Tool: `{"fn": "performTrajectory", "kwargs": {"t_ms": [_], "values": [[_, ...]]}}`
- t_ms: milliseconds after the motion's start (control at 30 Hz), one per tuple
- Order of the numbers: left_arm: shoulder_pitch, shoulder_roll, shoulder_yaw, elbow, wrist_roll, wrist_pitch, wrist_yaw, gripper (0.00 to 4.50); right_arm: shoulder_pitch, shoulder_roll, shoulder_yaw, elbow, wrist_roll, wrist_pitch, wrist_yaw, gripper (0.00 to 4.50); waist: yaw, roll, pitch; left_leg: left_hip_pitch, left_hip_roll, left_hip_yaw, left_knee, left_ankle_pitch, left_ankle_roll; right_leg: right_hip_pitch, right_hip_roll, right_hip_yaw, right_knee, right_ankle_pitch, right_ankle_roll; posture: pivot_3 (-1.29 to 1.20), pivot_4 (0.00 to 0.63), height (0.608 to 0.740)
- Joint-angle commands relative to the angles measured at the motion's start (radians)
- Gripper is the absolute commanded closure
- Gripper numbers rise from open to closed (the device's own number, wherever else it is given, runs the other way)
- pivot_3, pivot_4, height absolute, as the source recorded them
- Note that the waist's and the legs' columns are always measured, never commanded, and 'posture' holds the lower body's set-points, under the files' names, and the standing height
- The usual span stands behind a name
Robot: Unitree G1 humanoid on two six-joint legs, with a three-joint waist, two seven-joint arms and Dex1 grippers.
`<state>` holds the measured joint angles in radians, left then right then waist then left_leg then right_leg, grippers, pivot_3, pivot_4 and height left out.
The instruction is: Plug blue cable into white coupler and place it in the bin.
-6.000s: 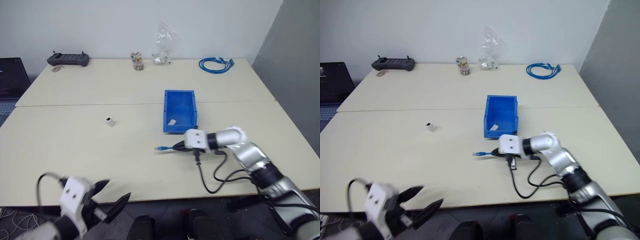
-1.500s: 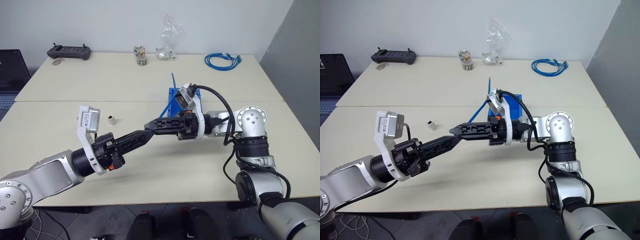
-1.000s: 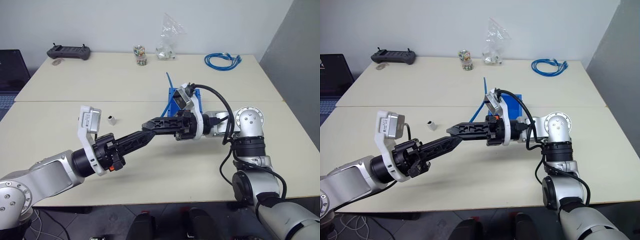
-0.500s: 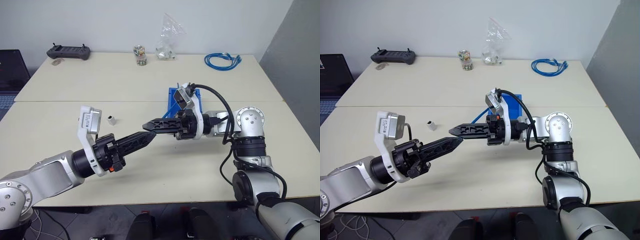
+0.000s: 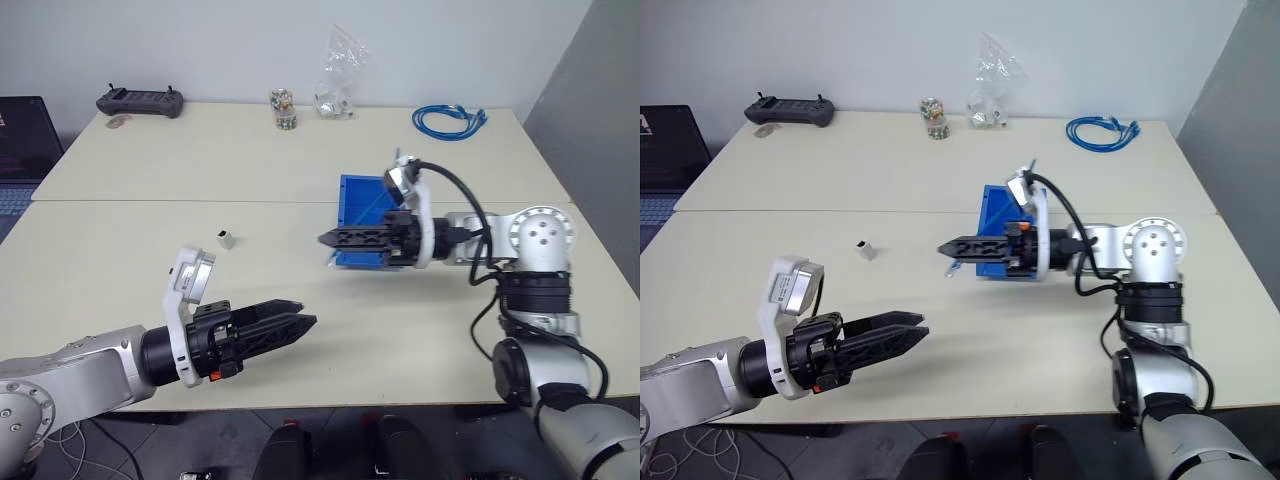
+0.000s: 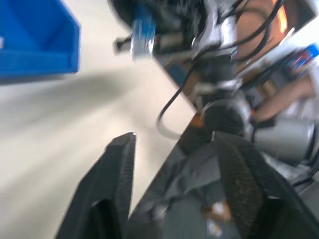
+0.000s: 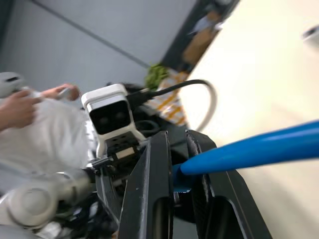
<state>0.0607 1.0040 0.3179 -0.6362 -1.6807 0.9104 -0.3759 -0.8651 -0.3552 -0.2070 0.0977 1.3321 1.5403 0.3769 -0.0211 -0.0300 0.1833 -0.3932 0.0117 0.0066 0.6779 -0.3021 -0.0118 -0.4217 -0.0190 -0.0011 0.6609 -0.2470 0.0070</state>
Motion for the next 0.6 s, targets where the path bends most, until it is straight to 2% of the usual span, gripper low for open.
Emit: {"fn": "performTrajectory", "kwargs": {"t_ms": [33, 133, 200, 267, 333, 433, 533, 600], "values": [[-0.104, 0.013, -0.155, 0.095, 0.422, -0.110, -0.165, 0.87, 0.102, -0.135, -0.069, -0.183, -0.020, -0.037, 0.023, 4.13, 0.005, 0.002, 0.001, 0.000, 0.000, -0.001, 0.000, 0.000, 0.000, 0.000, 0.001, -0.001, 0.000, 0.000, 0.000, 0.00, 0.150, 0.740], [-0.203, -0.033, -0.329, 0.208, 0.774, -0.249, -0.171, 0.27, 0.219, -0.227, -0.121, -0.340, -0.006, -0.064, 0.011, 4.13, 0.013, 0.006, 0.002, -0.002, -0.002, -0.002, 0.000, 0.000, 0.000, 0.000, 0.002, -0.003, 0.000, -0.001, 0.001, 0.00, 0.150, 0.740], [-0.240, -0.085, -0.383, 0.289, 0.951, -0.328, -0.112, 0.27, 0.287, -0.267, -0.169, -0.421, 0.037, -0.082, -0.019, 4.13, 0.011, 0.006, 0.002, -0.002, -0.001, -0.001, 0.000, 0.000, 0.000, -0.001, 0.003, -0.003, -0.001, -0.001, 0.000, 0.00, 0.150, 0.740], [-0.270, -0.161, -0.384, 0.371, 1.082, -0.358, 0.022, 0.27, 0.353, -0.300, -0.219, -0.495, 0.092, -0.106, -0.059, 4.13, 0.011, 0.006, 0.002, -0.002, 0.001, -0.001, 0.000, 0.000, 0.000, -0.001, 0.001, -0.001, -0.001, 0.000, 0.000, 0.00, 0.150, 0.740], [-0.286, -0.279, -0.366, 0.431, 1.209, -0.352, 0.232, 0.27, 0.405, -0.334, -0.255, -0.569, 0.162, -0.151, -0.119, 4.13, 0.007, 0.006, 0.002, -0.004, 0.002, -0.002, 0.000, 0.000, 0.000, -0.002, 0.000, -0.001, -0.002, 0.000, 0.000, 0.00, 0.150, 0.740], [-0.302, -0.418, -0.348, 0.465, 1.313, -0.325, 0.408, 0.27, 0.426, -0.372, -0.249, -0.596, 0.219, -0.204, -0.171, 4.13, 0.008, 0.005, 0.002, -0.005, 0.002, -0.003, 0.000, 0.000, 0.000, -0.001, -0.002, -0.003, -0.002, 0.000, 0.000, 0.00, 0.150, 0.740], [-0.368, -0.662, -0.326, 0.569, 1.382, -0.310, 0.637, 0.27, 0.416, -0.410, -0.220, -0.578, 0.254, -0.252, -0.210, 4.13, 0.019, 0.005, 0.002, -0.005, 0.000, -0.004, 0.002, 0.000, 0.000, 0.000, -0.003, -0.004, -0.002, 0.001, 0.002, 0.00, 0.150, 0.740], [-0.417, -0.772, -0.310, 0.646, 1.428, -0.324, 0.720, 0.27, 0.409, -0.433, -0.201, -0.562, 0.271, -0.276, -0.224, 4.13, 0.032, 0.004, 0.001, -0.005, -0.001, -0.005, 0.003, 0.001, 0.002, 0.001, -0.004, -0.005, -0.002, 0.002, 0.004, 0.00, 0.150, 0.740]]}}
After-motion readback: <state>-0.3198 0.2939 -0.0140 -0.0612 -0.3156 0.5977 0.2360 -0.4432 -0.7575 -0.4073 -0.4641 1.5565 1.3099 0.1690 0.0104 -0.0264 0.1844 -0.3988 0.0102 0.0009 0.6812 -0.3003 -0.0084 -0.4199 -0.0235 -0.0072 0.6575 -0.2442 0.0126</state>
